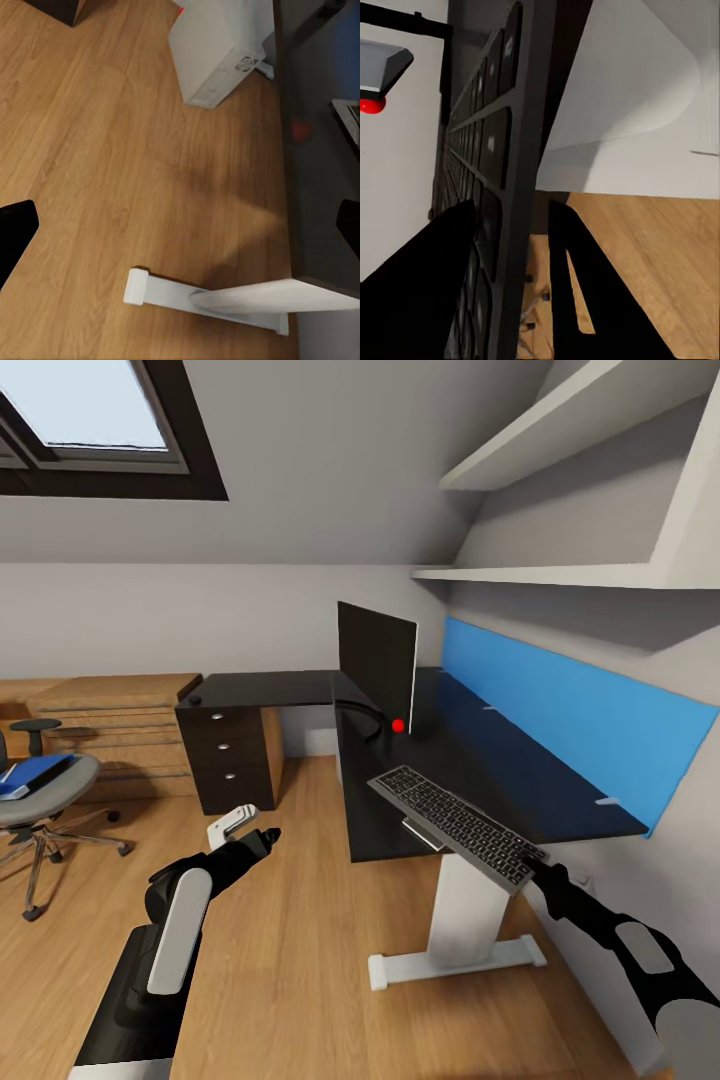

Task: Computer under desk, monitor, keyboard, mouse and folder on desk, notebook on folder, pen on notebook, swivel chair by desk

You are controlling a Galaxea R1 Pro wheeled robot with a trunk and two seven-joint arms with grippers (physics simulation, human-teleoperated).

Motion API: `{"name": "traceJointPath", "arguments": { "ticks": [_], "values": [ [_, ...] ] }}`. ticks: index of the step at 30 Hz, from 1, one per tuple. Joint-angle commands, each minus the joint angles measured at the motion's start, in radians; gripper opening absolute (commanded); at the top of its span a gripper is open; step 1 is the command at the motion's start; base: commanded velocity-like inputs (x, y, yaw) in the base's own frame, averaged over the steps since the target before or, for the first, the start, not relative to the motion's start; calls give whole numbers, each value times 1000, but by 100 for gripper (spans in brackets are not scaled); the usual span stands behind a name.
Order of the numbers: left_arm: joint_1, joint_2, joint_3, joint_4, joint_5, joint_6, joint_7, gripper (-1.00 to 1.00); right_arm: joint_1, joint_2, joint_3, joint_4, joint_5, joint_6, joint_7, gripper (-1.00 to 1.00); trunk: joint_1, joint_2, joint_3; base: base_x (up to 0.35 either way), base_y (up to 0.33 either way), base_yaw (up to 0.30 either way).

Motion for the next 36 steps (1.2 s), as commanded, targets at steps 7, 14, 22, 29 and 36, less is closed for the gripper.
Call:
{"name": "traceJointPath", "arguments": {
  "ticks": [7, 14, 22, 29, 36],
  "values": [
    [-1, -1, 1, -1, 10, 3, 8, 100, -1, 0, -2, 1, 3, 6, 1, -100, -4, 6, 2, 0, 0, 0],
    [-1, -4, -8, -1, 7, 1, 15, 100, -1, 0, -1, 1, 3, 6, 3, -100, -31, 55, 24, 0, 0, 0],
    [-1, -4, -9, -1, 8, 0, 16, 100, -1, 0, 2, -2, 3, 5, 10, -100, -61, 111, 49, -40, 7, 0],
    [-1, -4, -9, -1, 11, 1, 15, 100, -1, 1, 3, -32, 5, 4, 16, -100, -88, 160, 71, -299, 100, 0],
    [-1, -4, -9, 2, 17, 1, 14, 100, 1, 16, 88, -152, 32, 3, 22, -100, -115, 209, 93, -305, 187, 0]
  ]
}}
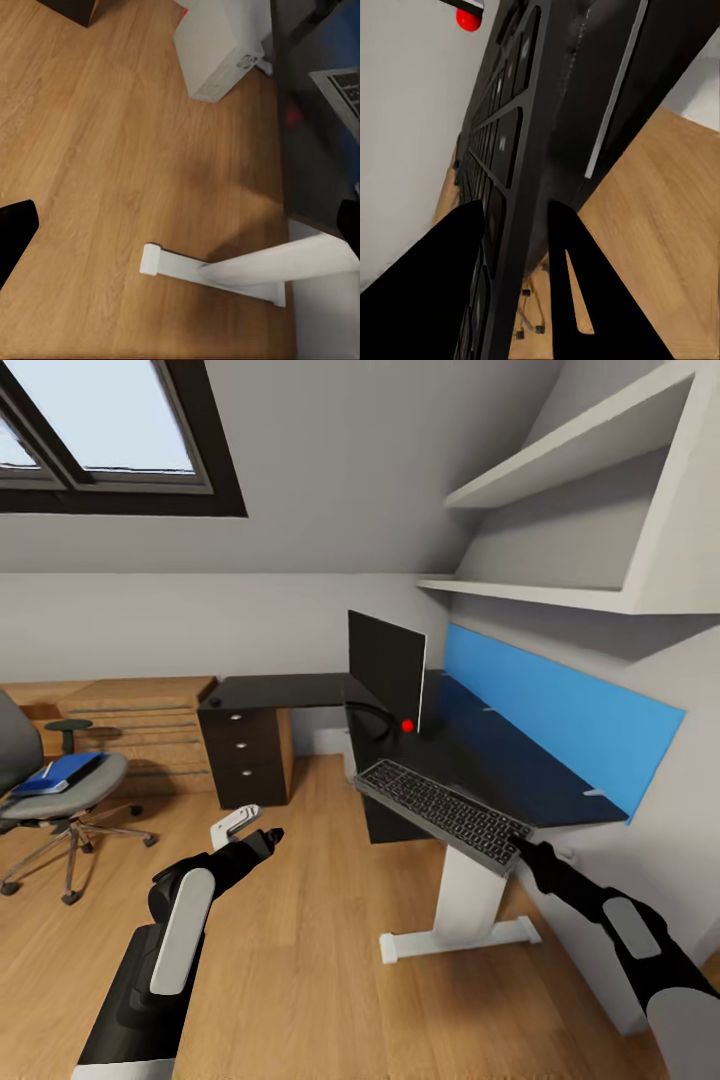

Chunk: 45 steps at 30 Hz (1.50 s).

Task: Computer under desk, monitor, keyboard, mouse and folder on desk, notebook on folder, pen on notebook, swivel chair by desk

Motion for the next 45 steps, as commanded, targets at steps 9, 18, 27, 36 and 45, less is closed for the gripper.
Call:
{"name": "traceJointPath", "arguments": {
  "ticks": [9, 18, 27, 36, 45],
  "values": [
    [-1, -1, 1, 0, 9, 3, 6, 100, -1, 24, 80, -57, -2, -1, -4, -100, -8, 14, 5, -204, 146, 0],
    [-1, 3, 2, 19, 2, 0, 1, 100, 0, 238, 82, -162, 39, -173, -87, -100, -8, 14, 5, -10, 9, 0],
    [-1, 6, 3, 18, 2, 0, -3, 100, 1, 427, 144, -145, 42, -517, -253, -100, -8, 14, 5, 121, 207, 0],
    [-1, 13, 9, 11, 8, 3, -4, 100, -2, 434, 305, -152, -6, -762, -491, -100, -8, 14, 5, 225, 254, 0],
    [-1, 11, 10, 17, 12, 0, 0, 100, -1, 434, 352, -138, -278, -769, -484, -100, -8, 14, 5, 32, 323, 0]
  ]
}}
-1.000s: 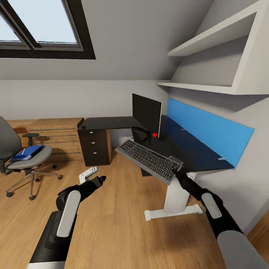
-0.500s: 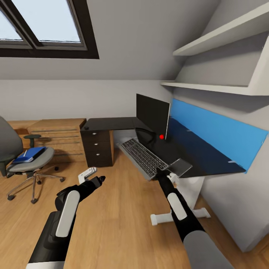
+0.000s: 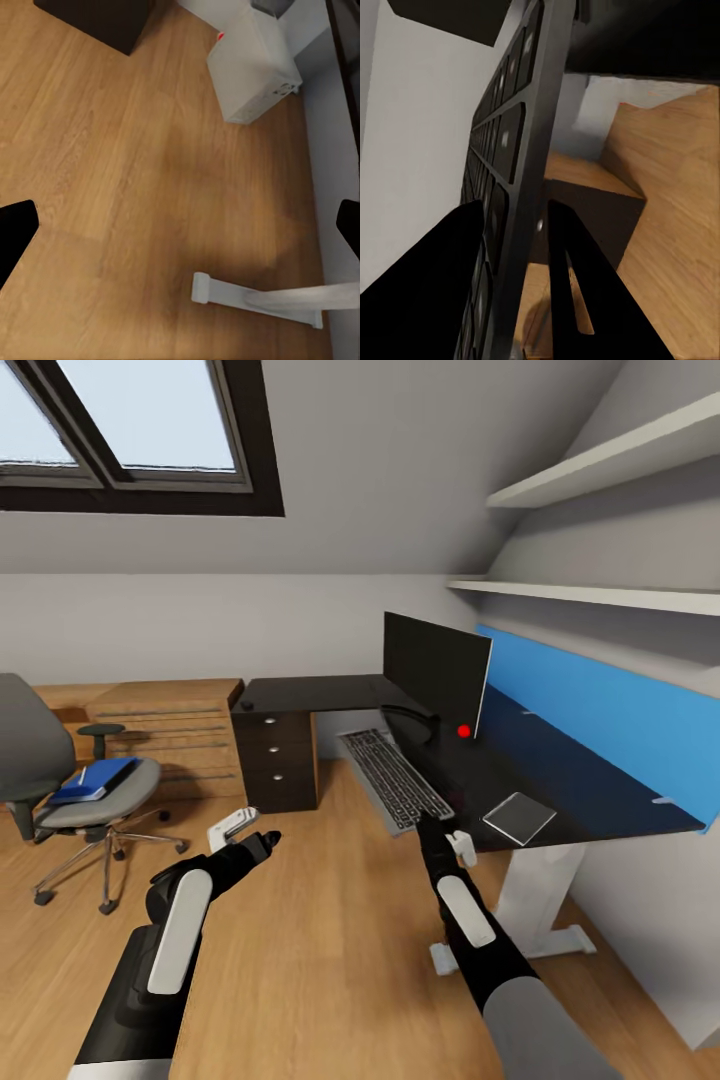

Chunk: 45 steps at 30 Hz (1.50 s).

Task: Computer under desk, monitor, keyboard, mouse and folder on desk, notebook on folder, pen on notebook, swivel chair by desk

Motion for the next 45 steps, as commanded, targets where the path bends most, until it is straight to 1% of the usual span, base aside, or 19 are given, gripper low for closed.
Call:
{"name": "traceJointPath", "arguments": {
  "ticks": [1, 8, 11, 12, 14, 21, 36, 38, 39, 40, 41, 43, 45],
  "values": [
    [-1, -1, 2, -1, 10, 3, 8, 100, -1, 0, 4, -1, -11, -6, 0, -100, 0, -1, -1, 1, 332, 0],
    [-1, 0, 2, 0, 9, 4, 9, 100, 1, 0, 10, 4, -19, -7, 0, -100, 0, -1, -1, 52, 309, 0],
    [-1, -1, 1, 0, 10, 4, 10, 100, 2, 0, 10, 4, -19, -10, 0, -100, 0, -1, -1, 308, 113, 0],
    [-1, -3, 0, 17, 8, 2, 11, 100, 2, 0, 10, 9, -18, -11, -1, -100, 0, -1, -1, 332, 72, 0],
    [-1, -3, 0, 20, 7, 2, 11, 100, 2, 0, 10, 9, -18, -11, -1, -100, 0, -1, -1, 333, 72, 0],
    [-1, -3, 0, 28, 3, 0, 11, 100, 2, 0, 15, 38, -16, -14, 0, -100, 0, -1, -1, 333, 71, 0],
    [-1, -3, -1, 29, 1, 0, 12, 100, 2, 0, 15, 37, -10, -18, 5, -100, 0, -1, -1, 333, 76, 0],
    [-1, -3, 0, 29, 1, 0, 12, 100, 2, 0, 15, 38, -8, -19, 26, -100, 0, -1, -1, 333, 113, 0],
    [-1, -3, 1, 29, 1, 0, 12, 100, 2, 0, 14, 42, -7, -21, 112, -100, 0, -1, -1, 329, 157, 0],
    [-1, -3, 1, 29, 1, 0, 12, 100, 2, 0, 14, 43, -7, -22, 129, -100, 0, -1, -1, 328, 163, 0],
    [-1, -3, 1, 29, 1, 0, 12, 100, 2, 0, 14, 48, -7, -23, 168, -100, 0, -1, -1, 324, 176, 0],
    [-1, -3, 1, 29, 1, 0, 12, 100, 2, 0, 15, 56, -6, -32, 194, -100, 0, -1, -1, 322, 184, 0],
    [-1, -3, 1, 29, 1, 0, 13, 100, 2, 0, 15, 62, -5, -43, 206, -100, 0, -1, -1, 320, 190, 0]
  ]
}}
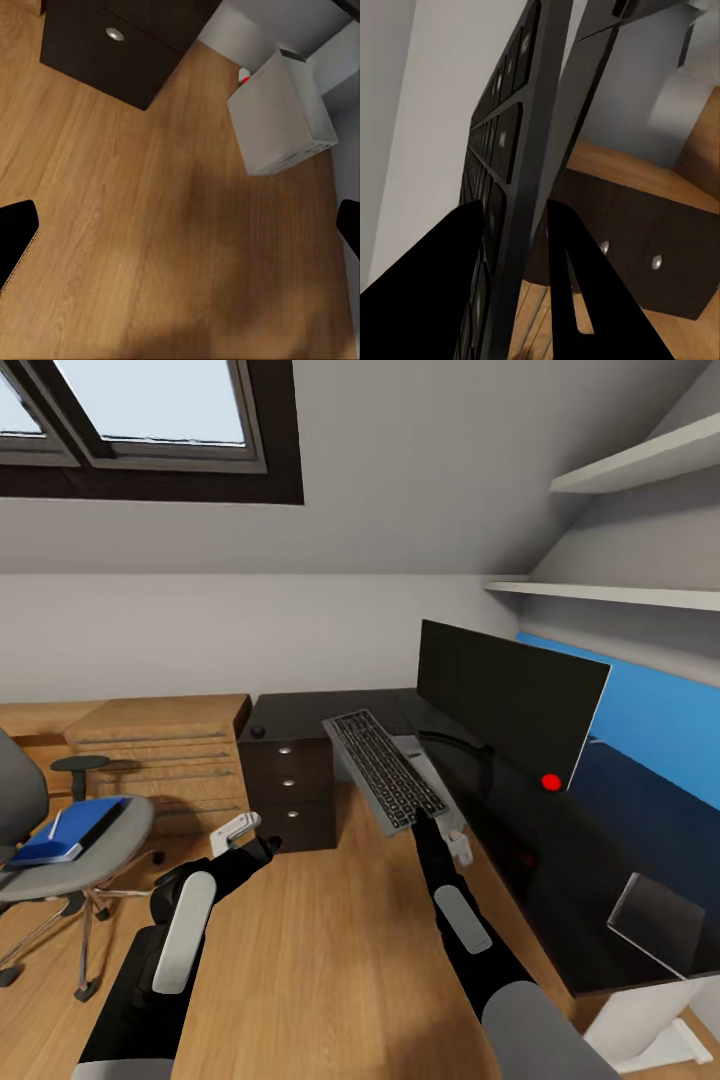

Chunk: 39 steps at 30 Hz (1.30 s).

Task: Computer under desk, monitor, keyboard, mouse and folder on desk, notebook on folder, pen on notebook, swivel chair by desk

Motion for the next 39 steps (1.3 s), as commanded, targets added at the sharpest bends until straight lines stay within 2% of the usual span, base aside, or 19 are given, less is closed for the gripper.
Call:
{"name": "traceJointPath", "arguments": {
  "ticks": [1, 16, 32, 39],
  "values": [
    [-1, -1, 1, -1, 11, 3, 8, 100, -1, 0, 3, 2, -8, -7, 7, -100, 1, -1, -1, 319, 193, 0],
    [-1, -1, 0, -1, 11, 3, 9, 100, -1, 0, -1, 6, -10, -9, 9, -100, 1, -1, -1, 312, 188, 0],
    [-1, -1, 0, -1, 11, 3, 9, 100, 0, 0, 2, 11, -12, -6, 0, -100, 1, -1, -1, 323, 74, 0],
    [-1, -2, -1, -1, 11, 3, 9, 100, 1, 0, 15, 60, -9, -10, -26, -100, 1, -1, -1, 331, 25, 0]
  ]
}}
